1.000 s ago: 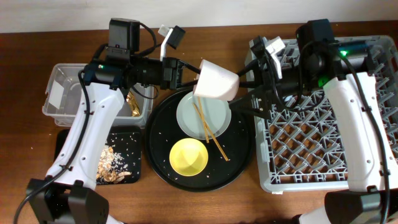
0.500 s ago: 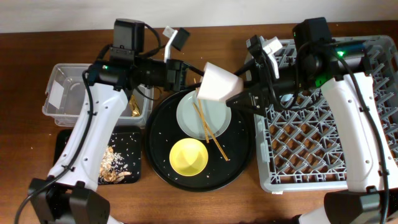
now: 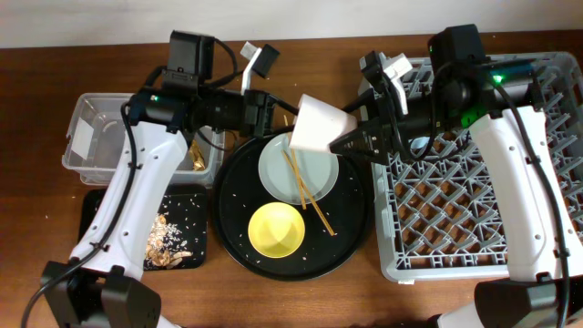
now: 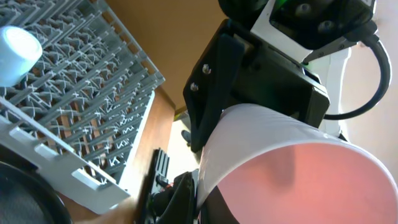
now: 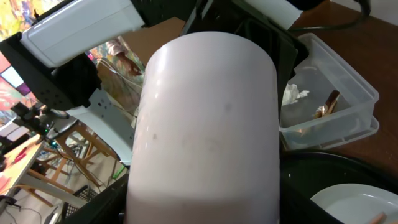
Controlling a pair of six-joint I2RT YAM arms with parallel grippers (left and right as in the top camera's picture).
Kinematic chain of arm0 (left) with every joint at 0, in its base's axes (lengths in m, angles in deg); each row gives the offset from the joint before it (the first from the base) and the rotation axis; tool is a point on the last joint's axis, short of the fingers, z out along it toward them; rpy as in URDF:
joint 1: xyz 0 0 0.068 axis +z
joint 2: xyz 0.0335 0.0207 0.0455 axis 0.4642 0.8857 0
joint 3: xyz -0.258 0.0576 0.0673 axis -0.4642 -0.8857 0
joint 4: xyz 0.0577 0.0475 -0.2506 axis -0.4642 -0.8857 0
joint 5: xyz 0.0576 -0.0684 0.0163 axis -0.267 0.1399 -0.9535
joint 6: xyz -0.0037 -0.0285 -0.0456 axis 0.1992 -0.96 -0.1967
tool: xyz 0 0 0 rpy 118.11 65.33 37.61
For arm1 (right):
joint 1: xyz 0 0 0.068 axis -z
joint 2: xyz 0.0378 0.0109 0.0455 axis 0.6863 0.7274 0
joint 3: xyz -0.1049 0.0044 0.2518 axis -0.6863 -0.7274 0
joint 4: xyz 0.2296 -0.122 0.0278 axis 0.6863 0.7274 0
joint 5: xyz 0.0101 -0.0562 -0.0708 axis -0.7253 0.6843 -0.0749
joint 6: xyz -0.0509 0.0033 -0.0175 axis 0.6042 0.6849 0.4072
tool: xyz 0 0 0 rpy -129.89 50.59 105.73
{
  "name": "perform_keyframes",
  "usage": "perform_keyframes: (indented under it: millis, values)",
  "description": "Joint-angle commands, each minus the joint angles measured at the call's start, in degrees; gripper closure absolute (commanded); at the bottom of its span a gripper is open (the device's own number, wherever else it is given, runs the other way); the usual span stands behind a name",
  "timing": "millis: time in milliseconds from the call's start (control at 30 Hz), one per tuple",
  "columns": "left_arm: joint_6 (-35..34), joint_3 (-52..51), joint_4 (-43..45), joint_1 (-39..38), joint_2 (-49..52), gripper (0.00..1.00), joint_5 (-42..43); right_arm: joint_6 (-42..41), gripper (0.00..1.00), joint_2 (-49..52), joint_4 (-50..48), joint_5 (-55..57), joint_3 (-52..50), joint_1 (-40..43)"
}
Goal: Sort waste into correct bins and load items into the dishwasher rack
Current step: 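Hand the pink cup from the left gripper to the right gripper, then place the pink cup upright in the rack with the right gripper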
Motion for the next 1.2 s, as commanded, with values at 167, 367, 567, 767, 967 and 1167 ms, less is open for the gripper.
perform_keyframes:
  millis: [167,367,567,767,967,1167]
  values:
    - [6.6,0.3,-9.0,-0.4,-0.4,0.98,-3.1,1.6,0.44,-1.0,-2.4,-2.5,0.9,-0.1]
    - [6.6,0.3,-9.5,-0.4,-0.4,0.9,-3.5,1.6,0.45,-1.0,-2.6,-2.5,0.9,-0.1]
    - [6.6,0.3,-9.5,-0.3,-0.4,0.68,-3.5,1.6,0.45,-1.0,-2.8,-2.5,0.9,-0.1]
    - [6.6,0.3,-9.1,4.2,-0.4,0.63,-3.5,0.3,0.44,-1.0,-2.8,-2.2,0.9,0.3]
    - [6.6,0.3,-9.2,11.3,-0.4,0.56,-4.6,-8.4,0.46,-1.0,-2.8,2.8,0.9,4.3]
    - [6.6,0.3,-12.8,13.0,-0.4,0.39,-13.9,-23.2,0.5,-1.0,0.3,23.5,0.9,9.6]
